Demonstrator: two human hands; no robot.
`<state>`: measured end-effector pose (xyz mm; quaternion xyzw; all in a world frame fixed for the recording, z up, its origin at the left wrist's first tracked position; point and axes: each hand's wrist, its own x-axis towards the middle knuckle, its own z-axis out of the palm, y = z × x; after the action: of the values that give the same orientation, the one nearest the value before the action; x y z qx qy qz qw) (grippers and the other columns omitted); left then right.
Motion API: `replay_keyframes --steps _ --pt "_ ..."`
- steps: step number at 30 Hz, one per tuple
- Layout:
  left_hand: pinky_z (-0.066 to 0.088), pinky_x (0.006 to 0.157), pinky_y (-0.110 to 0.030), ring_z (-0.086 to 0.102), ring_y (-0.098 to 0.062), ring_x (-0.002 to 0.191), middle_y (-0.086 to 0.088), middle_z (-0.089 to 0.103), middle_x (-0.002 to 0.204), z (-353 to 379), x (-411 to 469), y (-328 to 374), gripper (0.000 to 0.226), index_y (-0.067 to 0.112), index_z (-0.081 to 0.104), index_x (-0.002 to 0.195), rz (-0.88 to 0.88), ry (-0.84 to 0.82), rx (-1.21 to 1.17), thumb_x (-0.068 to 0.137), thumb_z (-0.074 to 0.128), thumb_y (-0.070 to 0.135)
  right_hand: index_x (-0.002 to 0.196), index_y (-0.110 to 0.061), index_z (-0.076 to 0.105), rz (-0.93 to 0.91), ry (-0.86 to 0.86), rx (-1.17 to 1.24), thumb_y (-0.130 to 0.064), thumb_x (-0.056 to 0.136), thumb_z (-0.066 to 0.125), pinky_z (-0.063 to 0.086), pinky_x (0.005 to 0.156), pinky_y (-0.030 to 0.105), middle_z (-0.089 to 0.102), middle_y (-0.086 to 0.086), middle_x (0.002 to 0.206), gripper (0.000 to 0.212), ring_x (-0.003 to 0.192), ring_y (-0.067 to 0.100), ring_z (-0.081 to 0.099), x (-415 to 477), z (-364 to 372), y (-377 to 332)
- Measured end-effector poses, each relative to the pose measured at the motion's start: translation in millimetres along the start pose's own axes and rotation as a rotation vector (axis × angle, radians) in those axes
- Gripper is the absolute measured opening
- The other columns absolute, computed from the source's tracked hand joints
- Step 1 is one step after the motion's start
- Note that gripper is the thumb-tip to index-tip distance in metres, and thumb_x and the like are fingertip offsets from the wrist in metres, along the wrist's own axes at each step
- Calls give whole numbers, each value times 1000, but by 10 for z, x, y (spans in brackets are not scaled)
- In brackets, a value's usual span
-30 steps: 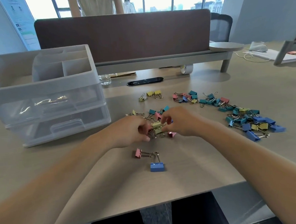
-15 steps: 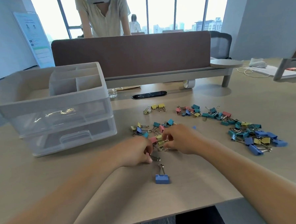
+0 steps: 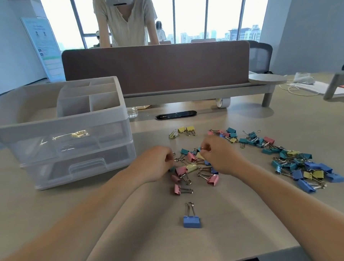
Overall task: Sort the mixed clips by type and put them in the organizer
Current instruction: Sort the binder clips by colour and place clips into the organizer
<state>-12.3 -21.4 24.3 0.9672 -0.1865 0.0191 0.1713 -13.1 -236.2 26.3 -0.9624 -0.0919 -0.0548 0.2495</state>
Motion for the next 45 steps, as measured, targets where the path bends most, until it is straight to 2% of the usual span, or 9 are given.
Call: replay_keyframes --steps 5,9,13,20,28,31,36,40,45 --pt "51 79 -34 60 -20 91 -1 66 104 70 171 195 25 15 69 108 57 -35 4 92 63 32 79 -15 47 69 31 68 -12 93 53 51 64 35 66 9 91 16 85 28 65 49 -21 55" --pt "42 66 -31 57 -22 85 -4 61 97 155 284 339 25 17 67 101 116 -47 140 88 64 38 80 -17 46 80 37 71 -16 93 57 48 59 35 63 11 81 17 73 25 63 64 -22 102" --pt "38 62 -31 52 -22 80 -2 57 90 229 311 411 17 18 56 90 128 -49 248 88 64 33 82 -21 45 73 26 113 -17 95 51 55 68 46 65 10 79 15 81 27 69 63 -36 181" --pt "44 68 -35 56 -24 86 -5 60 94 323 285 413 18 14 56 102 117 -48 203 91 58 29 123 -27 47 62 6 122 -17 102 36 57 76 50 68 11 89 26 87 29 68 111 -45 218" --pt "40 83 -24 56 -16 102 -6 60 125 72 220 369 37 17 53 137 101 8 -84 101 48 22 101 -15 63 47 30 91 -30 105 36 42 56 30 62 0 81 30 70 14 57 211 -6 115" --pt "36 65 -15 50 -6 81 2 58 106 -67 211 192 33 17 55 132 29 38 -163 100 53 22 88 -14 61 26 6 122 -34 103 45 43 56 29 62 3 78 29 67 15 56 303 46 -4" --pt "37 78 -21 56 -17 104 -2 50 120 -229 217 -93 27 14 60 123 -84 67 -129 97 59 23 115 -17 65 -75 -118 24 -22 101 50 51 89 34 65 1 113 21 100 16 59 536 189 -272" --pt "39 66 -25 58 -19 89 -4 56 105 -252 237 -220 10 12 59 101 -163 79 -103 95 56 19 135 -19 55 -145 -205 -120 -30 97 59 44 97 31 58 2 134 40 118 19 55 714 296 -481" --pt "45 67 -28 62 -23 87 -10 63 104 -204 261 -286 34 15 46 130 -239 33 -139 96 48 13 139 -22 52 -202 -268 -234 -35 95 62 42 103 37 57 1 138 47 126 21 52 953 424 -611"
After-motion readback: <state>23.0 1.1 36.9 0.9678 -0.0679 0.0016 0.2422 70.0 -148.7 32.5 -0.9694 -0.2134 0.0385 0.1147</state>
